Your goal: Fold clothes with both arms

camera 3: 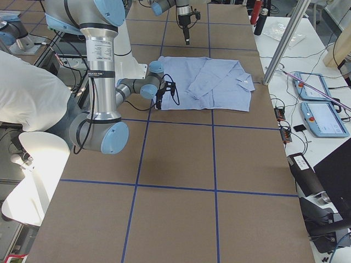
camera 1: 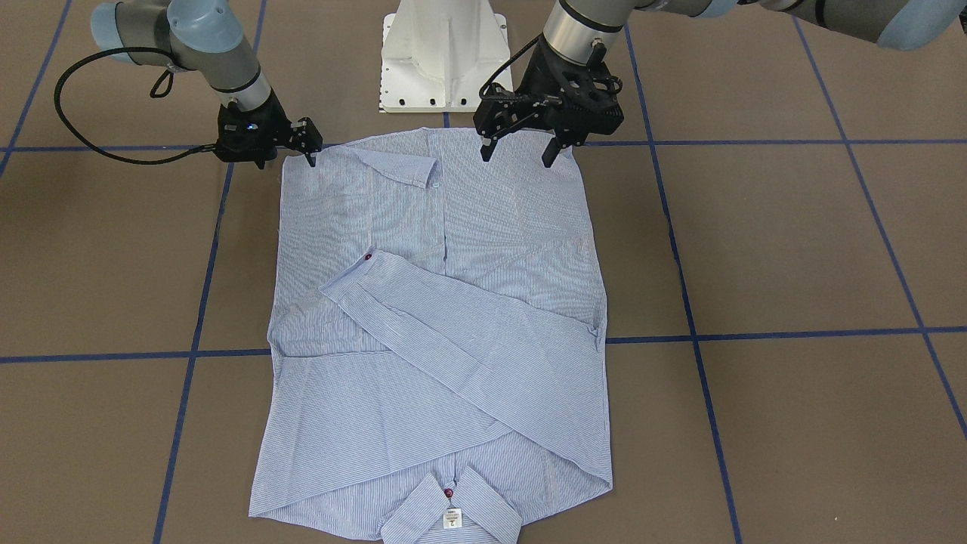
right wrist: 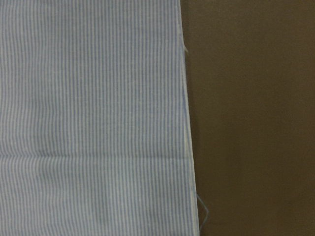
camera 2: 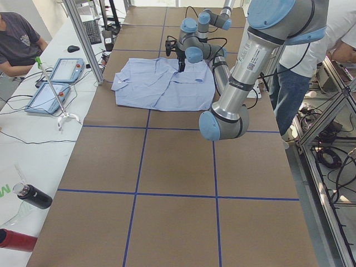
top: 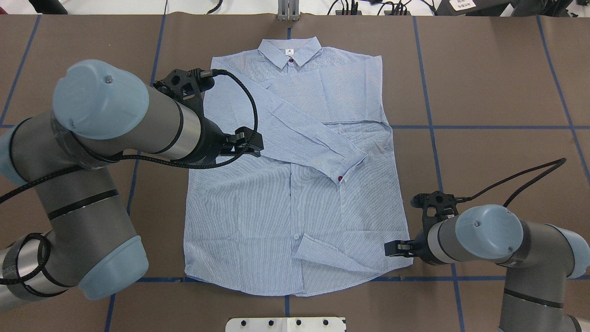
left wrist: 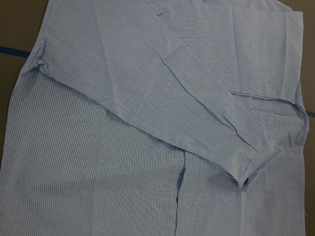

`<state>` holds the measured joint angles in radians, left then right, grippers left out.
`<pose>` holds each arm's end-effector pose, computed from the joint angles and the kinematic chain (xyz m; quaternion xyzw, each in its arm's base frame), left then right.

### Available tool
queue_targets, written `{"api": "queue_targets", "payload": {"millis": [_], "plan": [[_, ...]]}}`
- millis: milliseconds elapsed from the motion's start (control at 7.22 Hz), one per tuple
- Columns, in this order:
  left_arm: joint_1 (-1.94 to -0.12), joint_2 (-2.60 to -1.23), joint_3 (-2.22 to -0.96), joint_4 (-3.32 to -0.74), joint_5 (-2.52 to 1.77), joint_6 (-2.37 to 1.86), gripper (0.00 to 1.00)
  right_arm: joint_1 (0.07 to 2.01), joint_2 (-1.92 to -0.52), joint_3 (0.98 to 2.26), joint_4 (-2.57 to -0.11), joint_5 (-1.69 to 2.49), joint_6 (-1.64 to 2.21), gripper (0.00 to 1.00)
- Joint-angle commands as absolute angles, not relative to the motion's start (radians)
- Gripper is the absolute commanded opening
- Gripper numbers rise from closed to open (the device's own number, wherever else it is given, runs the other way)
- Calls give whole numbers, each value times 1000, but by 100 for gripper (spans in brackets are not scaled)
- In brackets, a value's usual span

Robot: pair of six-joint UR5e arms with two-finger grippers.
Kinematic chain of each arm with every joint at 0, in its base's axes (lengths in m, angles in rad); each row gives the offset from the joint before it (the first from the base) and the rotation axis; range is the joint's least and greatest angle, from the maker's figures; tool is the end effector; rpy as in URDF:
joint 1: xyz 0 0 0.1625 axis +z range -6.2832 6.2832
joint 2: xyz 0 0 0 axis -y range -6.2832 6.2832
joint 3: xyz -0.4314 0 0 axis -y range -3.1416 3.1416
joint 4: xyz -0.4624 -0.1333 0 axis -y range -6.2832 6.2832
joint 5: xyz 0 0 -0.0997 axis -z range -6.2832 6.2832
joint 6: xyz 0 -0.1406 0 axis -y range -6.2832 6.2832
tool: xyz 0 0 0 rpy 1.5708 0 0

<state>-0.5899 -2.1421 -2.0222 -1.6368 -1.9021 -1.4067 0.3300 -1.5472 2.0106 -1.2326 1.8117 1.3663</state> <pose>0.4817 -0.4278 0.1040 0.0569 0.5268 -0.0948 0.8427 -0.5270 -0.2860 0.4104 -0.0044 -0.4028 0.0105 0.9152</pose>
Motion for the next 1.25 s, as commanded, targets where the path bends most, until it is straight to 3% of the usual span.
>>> {"api": "queue_targets", "payload": {"millis": [0,139,416,1109], "plan": [[-592,-2141,-2025,-1635,-1902,-1407,100,328,-1554,2011,-1235,1819,1367,80],[-597,-2141,-2025,-1635,-1902,-1407,99,327,-1552,2011,-1235,1821,1367,67],[-600,-2140,-2029,-1635,-1902,-1407,99,327,-1552,2011,-1250,1821,1365,57],[-612,-2128,-2048,-1626,-1902,-1407,99,319,-1542,2023,-1292,1832,1365,51]]}}
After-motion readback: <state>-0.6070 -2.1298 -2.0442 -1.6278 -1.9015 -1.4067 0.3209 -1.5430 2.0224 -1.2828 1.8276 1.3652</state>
